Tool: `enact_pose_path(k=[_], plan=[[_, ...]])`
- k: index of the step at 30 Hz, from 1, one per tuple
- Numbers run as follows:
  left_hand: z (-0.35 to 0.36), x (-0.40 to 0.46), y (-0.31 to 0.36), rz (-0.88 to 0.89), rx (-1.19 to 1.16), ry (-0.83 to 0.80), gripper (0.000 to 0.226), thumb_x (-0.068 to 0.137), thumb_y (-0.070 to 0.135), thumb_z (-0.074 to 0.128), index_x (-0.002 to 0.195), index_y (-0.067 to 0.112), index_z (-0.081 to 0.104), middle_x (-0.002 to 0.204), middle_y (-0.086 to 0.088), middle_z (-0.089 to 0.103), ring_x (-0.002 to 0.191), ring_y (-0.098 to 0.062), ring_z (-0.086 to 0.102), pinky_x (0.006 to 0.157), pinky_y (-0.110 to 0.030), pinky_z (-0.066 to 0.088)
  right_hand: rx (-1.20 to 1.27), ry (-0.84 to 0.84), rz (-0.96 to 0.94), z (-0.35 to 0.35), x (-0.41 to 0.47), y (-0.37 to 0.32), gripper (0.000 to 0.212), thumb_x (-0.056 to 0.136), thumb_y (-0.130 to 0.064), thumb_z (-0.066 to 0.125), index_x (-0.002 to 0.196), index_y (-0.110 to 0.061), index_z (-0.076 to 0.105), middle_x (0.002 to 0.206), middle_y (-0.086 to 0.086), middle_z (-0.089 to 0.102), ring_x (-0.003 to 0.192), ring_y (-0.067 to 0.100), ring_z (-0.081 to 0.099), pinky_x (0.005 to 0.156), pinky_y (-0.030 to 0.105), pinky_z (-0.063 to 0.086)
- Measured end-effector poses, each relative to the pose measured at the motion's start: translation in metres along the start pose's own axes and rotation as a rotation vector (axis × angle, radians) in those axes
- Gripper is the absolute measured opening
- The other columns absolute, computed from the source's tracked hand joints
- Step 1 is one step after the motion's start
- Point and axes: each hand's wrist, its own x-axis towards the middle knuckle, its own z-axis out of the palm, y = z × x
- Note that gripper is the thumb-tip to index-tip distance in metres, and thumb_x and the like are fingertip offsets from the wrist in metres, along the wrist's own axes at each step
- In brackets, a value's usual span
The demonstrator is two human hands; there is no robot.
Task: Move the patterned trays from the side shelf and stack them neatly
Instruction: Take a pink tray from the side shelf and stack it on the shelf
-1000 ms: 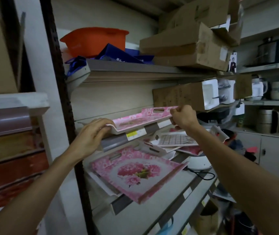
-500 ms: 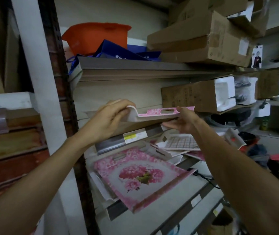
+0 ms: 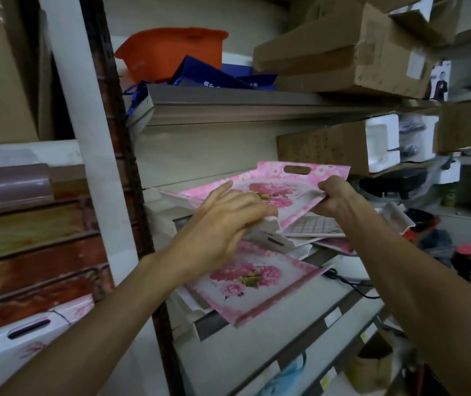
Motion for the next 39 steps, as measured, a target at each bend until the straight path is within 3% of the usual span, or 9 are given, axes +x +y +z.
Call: enact_pose_path(k=[4,7,12,14,23,27,30,35,39], plan=[[0.005,-0.023,0.020,0.125,0.128,-0.062,0.035,0.087,0.016,0.055,0.119,0.031,0.055,0.111,0.008,0.064,0.105,-0.014,0.058,0.104,-0.044,0.040,0.035,0.104,-0.108,-0.012,-0.025,0.011,0.039,0.104,-0.008,0.020,0.098,-0.007,0.058,0.112,0.013,0.061,0.097,0.031,0.060,0.090,0.051,0.047],[0.008,-0.043,0.033,0.195,0.090,-0.129,0.028,0.092,0.024,0.059,0.118,0.034,0.057,0.114,0.012,0.062,0.104,-0.011,0.058,0.093,-0.033,0.044,0.023,0.208,-0.164,-0.030,-0.038,0.023,0.034,0.096,-0.003,0.031,0.119,-0.004,0.056,0.127,0.017,0.061,0.103,0.033,0.063,0.069,0.045,0.059],[0.002,-0.078,0.056,0.176,-0.085,-0.174,0.030,0.099,0.045,0.042,0.122,0.035,0.058,0.116,0.018,0.059,0.107,-0.002,0.053,0.092,-0.027,0.039,-0.061,0.318,-0.195,-0.039,-0.107,0.034,0.020,0.098,0.000,0.033,0.093,-0.008,0.051,0.080,0.007,0.055,0.069,0.021,0.056,0.042,0.026,0.049],[-0.001,-0.086,0.060,0.105,-0.230,-0.122,0.032,0.099,0.044,0.043,0.122,0.031,0.059,0.116,0.017,0.060,0.106,-0.002,0.054,0.090,-0.028,0.043,-0.070,0.329,-0.254,-0.046,-0.126,0.041,0.013,0.101,-0.005,0.038,0.104,-0.005,0.051,0.077,0.004,0.053,0.065,0.017,0.053,0.039,0.021,0.049],[-0.011,-0.127,0.033,-0.560,-0.230,0.101,0.031,0.096,0.039,0.050,0.123,0.025,0.053,0.121,0.006,0.053,0.110,-0.014,0.054,0.082,-0.032,0.045,-0.156,0.392,-0.310,-0.084,-0.205,0.081,0.037,0.099,-0.028,0.049,0.125,-0.002,0.055,0.116,0.014,0.067,0.104,0.031,0.066,0.088,0.046,0.054],[-0.016,-0.148,0.029,-0.736,-0.508,-0.033,0.036,0.097,0.043,0.044,0.123,0.019,0.052,0.098,0.014,0.058,0.085,-0.002,0.057,0.068,-0.017,0.044,-0.184,0.374,-0.343,-0.080,-0.232,0.103,0.037,0.099,-0.030,0.049,0.122,-0.002,0.056,0.091,0.007,0.067,0.082,0.023,0.068,0.069,0.037,0.055],[-0.017,-0.171,0.030,-0.837,-0.638,-0.117,0.044,0.097,0.053,0.036,0.120,0.021,0.055,0.100,0.005,0.065,0.085,-0.008,0.062,0.076,-0.029,0.052,-0.208,0.362,-0.340,-0.070,-0.246,0.121,0.035,0.100,-0.032,0.049,0.117,-0.003,0.057,0.085,0.005,0.066,0.069,0.018,0.068,0.057,0.029,0.054],[-0.012,-0.212,0.030,-0.939,-0.705,-0.047,0.050,0.097,0.056,0.030,0.110,0.019,0.061,0.106,-0.002,0.067,0.097,-0.019,0.064,0.092,-0.037,0.051,-0.222,0.318,-0.293,-0.051,-0.255,0.151,0.031,0.100,-0.029,0.049,0.115,-0.005,0.059,0.095,0.011,0.070,0.077,0.023,0.070,0.059,0.030,0.057],[-0.017,-0.244,0.026,-0.987,-0.662,0.059,0.043,0.101,0.045,0.031,0.107,0.014,0.060,0.099,-0.005,0.067,0.089,-0.016,0.063,0.075,-0.029,0.048,-0.219,0.225,-0.256,-0.020,-0.252,0.174,0.021,0.100,-0.027,0.049,0.100,-0.011,0.062,0.068,-0.001,0.074,0.056,0.013,0.071,0.046,0.022,0.054]])
